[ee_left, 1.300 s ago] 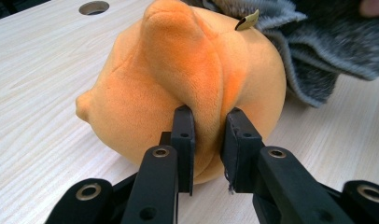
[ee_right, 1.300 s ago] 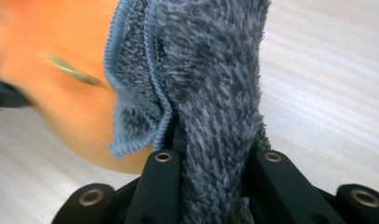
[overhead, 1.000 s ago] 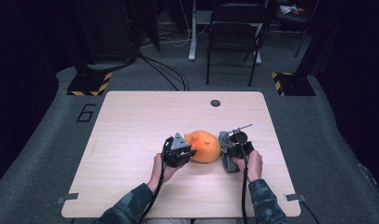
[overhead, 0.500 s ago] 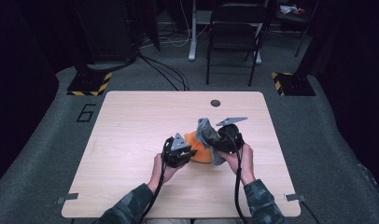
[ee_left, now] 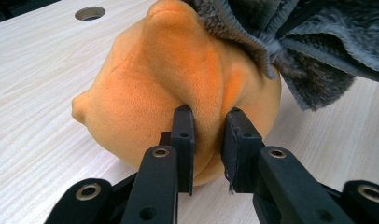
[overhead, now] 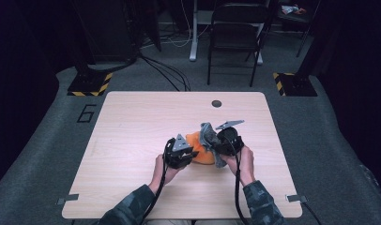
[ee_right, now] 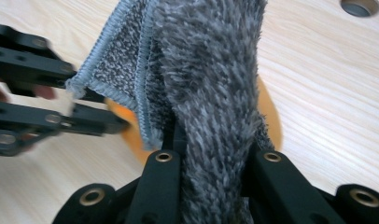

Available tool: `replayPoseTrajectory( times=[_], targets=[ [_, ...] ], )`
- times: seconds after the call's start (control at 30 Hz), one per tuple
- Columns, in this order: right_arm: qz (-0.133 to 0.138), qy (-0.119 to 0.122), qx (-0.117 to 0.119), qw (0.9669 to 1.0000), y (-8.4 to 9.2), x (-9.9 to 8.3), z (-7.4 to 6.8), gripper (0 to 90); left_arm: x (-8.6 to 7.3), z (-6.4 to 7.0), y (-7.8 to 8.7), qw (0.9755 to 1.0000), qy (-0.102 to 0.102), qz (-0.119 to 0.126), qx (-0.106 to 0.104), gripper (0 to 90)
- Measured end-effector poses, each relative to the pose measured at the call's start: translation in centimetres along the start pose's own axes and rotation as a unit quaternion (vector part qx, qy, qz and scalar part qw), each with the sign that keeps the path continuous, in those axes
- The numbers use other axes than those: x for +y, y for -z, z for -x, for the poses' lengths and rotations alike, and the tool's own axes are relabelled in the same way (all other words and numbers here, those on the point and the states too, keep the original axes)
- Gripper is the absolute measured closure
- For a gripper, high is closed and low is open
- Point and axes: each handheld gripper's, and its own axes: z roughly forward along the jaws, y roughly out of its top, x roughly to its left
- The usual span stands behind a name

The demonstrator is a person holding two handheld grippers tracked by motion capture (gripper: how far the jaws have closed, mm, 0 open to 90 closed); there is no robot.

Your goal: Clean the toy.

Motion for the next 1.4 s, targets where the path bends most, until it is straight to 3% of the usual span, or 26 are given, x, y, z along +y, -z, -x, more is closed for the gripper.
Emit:
replayPoseTrajectory(
  times=[0.1, 0.5, 0.67, 0.8, 0.93, 1.03, 1.2, 1.3, 1.4],
  targets=[
    [-0.004, -0.014, 0.003, 0.9999, -0.2, -0.3, 0.7, 77.9, 0.0, 0.0, 0.0, 1.0000, 0.000, 0.000, -0.001, 75.8],
    [-0.033, -0.043, -0.022, 0.9983, -1.2, -1.6, 3.1, 77.8, 0.0, -0.2, 0.0, 1.0000, 0.002, 0.002, -0.001, 75.8],
    [-0.048, -0.063, -0.028, 0.9964, -2.1, -2.4, 4.2, 77.9, 0.0, -0.2, 0.0, 1.0000, 0.001, 0.000, -0.003, 75.8],
    [-0.071, -0.069, -0.050, 0.9938, -3.5, -3.4, 4.9, 77.8, 0.0, -0.1, 0.0, 1.0000, 0.004, 0.003, -0.001, 75.7],
    [-0.095, -0.083, -0.047, 0.9909, -5.0, -4.7, 6.0, 77.7, 0.0, -0.2, 0.0, 1.0000, 0.003, 0.005, 0.003, 75.6],
    [-0.096, -0.089, -0.042, 0.9905, -4.5, -4.5, 6.4, 77.7, -0.1, -0.3, 0.1, 1.0000, 0.005, 0.006, 0.005, 75.5],
    [-0.045, -0.080, -0.041, 0.9949, -0.8, -2.4, 5.9, 77.8, -0.1, -0.5, 0.1, 0.9999, 0.009, 0.007, 0.005, 75.3],
    [-0.023, -0.064, -0.022, 0.9974, 0.9, -1.2, 4.9, 77.8, -0.2, -0.6, 0.1, 0.9999, 0.010, 0.008, 0.007, 75.1],
    [-0.033, -0.044, 0.008, 0.9985, 1.0, -0.4, 3.5, 77.7, -0.2, -0.7, 0.1, 0.9998, 0.016, 0.007, 0.003, 74.9]
  ],
)
